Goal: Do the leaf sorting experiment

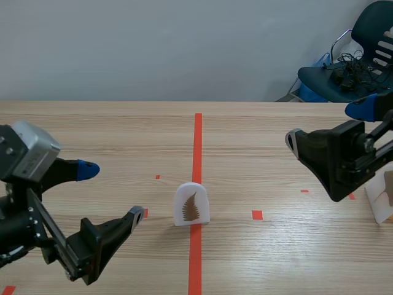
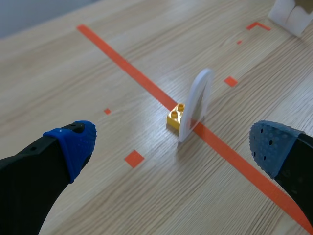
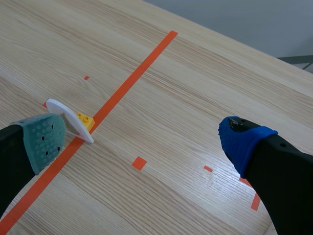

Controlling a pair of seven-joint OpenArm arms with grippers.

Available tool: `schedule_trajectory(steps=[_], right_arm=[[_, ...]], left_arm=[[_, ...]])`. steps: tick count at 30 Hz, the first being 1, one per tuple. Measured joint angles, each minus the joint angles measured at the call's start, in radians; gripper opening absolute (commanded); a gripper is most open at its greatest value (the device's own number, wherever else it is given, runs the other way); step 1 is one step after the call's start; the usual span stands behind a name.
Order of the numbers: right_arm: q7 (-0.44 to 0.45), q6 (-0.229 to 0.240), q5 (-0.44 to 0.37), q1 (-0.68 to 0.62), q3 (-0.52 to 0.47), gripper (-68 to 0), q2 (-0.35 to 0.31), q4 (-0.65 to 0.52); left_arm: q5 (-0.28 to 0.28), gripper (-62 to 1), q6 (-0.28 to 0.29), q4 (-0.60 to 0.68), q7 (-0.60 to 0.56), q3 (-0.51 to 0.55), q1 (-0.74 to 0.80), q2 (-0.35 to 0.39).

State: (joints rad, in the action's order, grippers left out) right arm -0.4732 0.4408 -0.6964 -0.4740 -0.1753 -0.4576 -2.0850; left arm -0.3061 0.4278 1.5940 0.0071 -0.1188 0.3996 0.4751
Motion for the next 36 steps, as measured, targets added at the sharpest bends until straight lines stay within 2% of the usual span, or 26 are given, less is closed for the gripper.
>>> schedule_trajectory(steps=[7, 11, 14, 17, 19, 20, 25, 27, 29, 33, 36], right_arm=[[0.000, 0.000, 0.025, 0.000, 0.000, -2.0, 0.000, 0.000], [0.000, 0.000, 0.026, 0.000, 0.000, -2.0, 0.000, 0.000], [0.000, 0.000, 0.026, 0.000, 0.000, -2.0, 0.000, 0.000], [0.000, 0.000, 0.026, 0.000, 0.000, -2.0, 0.000, 0.000], [0.000, 0.000, 0.026, 0.000, 0.000, -2.0, 0.000, 0.000], [0.000, 0.000, 0.026, 0.000, 0.000, -2.0, 0.000, 0.000], [-0.008, 0.000, 0.026, 0.000, 0.000, -2.0, 0.000, 0.000], [-0.008, 0.000, 0.026, 0.000, 0.000, -2.0, 0.000, 0.000], [-0.008, 0.000, 0.026, 0.000, 0.000, -2.0, 0.000, 0.000], [-0.025, 0.000, 0.026, 0.000, 0.000, -2.1, 0.000, 0.000], [-0.031, 0.000, 0.026, 0.000, 0.000, -2.1, 0.000, 0.000]], left_arm=[[0.005, 1.4, 0.012, -0.303, -0.028, -0.166, -0.196, -0.092], [0.099, 1.4, 0.013, -0.403, -0.133, -0.254, -0.270, -0.133], [0.143, 1.4, 0.011, -0.472, -0.167, -0.298, -0.332, -0.179], [0.177, 1.4, -0.002, -0.536, -0.210, -0.344, -0.392, -0.220], [0.175, 1.4, -0.024, -0.573, -0.214, -0.368, -0.425, -0.249], [0.175, -0.8, -0.035, -0.587, -0.214, -0.375, -0.436, -0.260], [0.174, -31.5, -0.053, -0.606, -0.214, -0.383, -0.449, -0.272], [0.174, -40.2, -0.052, -0.606, -0.212, -0.383, -0.445, -0.266], [0.174, -45.5, -0.052, -0.606, -0.213, -0.383, -0.443, -0.258], [0.174, -51.6, -0.052, -0.606, -0.212, -0.382, -0.441, -0.256], [0.164, -53.5, -0.039, -0.582, -0.157, -0.371, -0.441, -0.255]])
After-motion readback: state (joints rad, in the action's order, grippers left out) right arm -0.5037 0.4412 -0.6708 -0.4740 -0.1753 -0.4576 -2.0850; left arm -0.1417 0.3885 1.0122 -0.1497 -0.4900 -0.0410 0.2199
